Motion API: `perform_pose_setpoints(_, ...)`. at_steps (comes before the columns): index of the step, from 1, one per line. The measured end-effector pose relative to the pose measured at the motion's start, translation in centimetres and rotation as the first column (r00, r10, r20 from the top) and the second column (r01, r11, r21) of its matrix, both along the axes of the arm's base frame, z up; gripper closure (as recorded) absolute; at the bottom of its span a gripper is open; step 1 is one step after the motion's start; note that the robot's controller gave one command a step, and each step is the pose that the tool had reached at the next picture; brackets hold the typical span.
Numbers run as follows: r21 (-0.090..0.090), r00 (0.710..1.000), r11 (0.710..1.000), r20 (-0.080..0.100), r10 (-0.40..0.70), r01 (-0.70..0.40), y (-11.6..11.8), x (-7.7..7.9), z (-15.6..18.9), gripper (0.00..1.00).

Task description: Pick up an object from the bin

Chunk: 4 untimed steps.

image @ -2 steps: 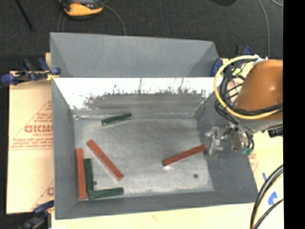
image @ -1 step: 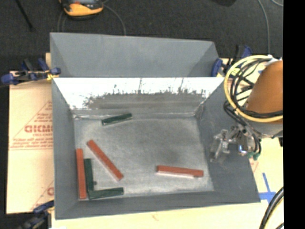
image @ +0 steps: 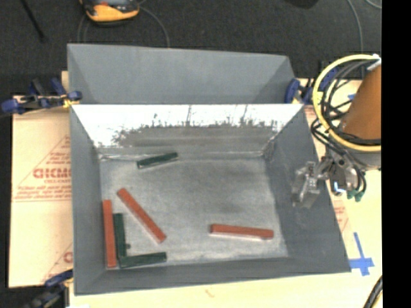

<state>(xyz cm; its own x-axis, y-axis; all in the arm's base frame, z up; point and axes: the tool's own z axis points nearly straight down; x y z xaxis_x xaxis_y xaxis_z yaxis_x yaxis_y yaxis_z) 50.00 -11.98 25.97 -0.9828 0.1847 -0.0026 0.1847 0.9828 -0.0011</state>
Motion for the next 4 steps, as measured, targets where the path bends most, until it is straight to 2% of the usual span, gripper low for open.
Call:
perform_pose_setpoints(1,0.004,0.92,0.92,-0.005,0.391,-0.391,4.1,1.5,-10.1,0.0)
perform_pose_setpoints(2,0.0,0.922,0.922,0.001,0.388,-0.388,4.0,1.6,-9.6,0.0)
perform_pose_setpoints(3,-0.004,0.91,0.91,0.009,0.415,-0.415,3.7,0.1,-13.9,0.0)
perform_pose_setpoints(4,-0.001,0.923,0.923,0.003,0.385,-0.385,4.2,1.1,-18.9,1.0)
